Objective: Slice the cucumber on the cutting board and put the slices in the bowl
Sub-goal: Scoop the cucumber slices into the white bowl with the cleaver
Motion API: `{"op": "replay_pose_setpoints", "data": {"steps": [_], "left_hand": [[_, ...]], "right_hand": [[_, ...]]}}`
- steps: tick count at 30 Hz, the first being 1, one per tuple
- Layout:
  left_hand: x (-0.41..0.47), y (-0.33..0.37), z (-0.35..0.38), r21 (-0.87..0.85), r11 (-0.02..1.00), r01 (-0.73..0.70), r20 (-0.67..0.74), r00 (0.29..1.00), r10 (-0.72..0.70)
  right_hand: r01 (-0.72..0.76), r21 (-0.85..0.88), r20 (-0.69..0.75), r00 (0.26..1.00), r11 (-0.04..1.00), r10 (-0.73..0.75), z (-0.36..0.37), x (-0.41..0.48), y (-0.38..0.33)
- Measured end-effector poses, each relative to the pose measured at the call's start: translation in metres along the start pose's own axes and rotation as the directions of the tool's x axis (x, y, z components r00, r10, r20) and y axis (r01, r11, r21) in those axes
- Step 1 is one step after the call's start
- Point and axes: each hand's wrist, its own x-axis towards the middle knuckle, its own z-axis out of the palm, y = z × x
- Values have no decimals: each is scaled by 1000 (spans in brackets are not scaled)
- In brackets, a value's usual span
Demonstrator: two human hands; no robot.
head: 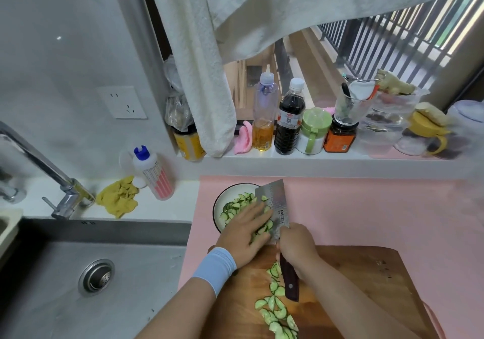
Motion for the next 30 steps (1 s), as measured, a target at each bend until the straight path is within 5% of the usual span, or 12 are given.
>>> {"op": "replay_pose_setpoints", "data": {"steps": [8,15,19,22,26,30], "left_hand": [[17,-15,8,67,982,175,95,979,-181],[40,-41,2,126,938,324,13,944,-328],[37,-23,-1,-112,968,225,-60,971,-233],[36,-15,5,9,994,106,-2,994,-106],[38,-33,1,240,956,169,1,985,-174],[29,-35,-7,151,954,258,-100,964,-245]], "right_hand": [[51,-37,14,999,998,-50,8,-4,-5],[65,-83,-1,998,994,-65,4,-7,-4],[87,-143,-7,996,986,-89,4,-7,-6],[109,-231,-8,993,967,-114,6,-8,-8],[100,-192,-16,994,976,-105,5,-8,-6],[100,-176,-20,994,979,-105,4,-9,-6]]}}
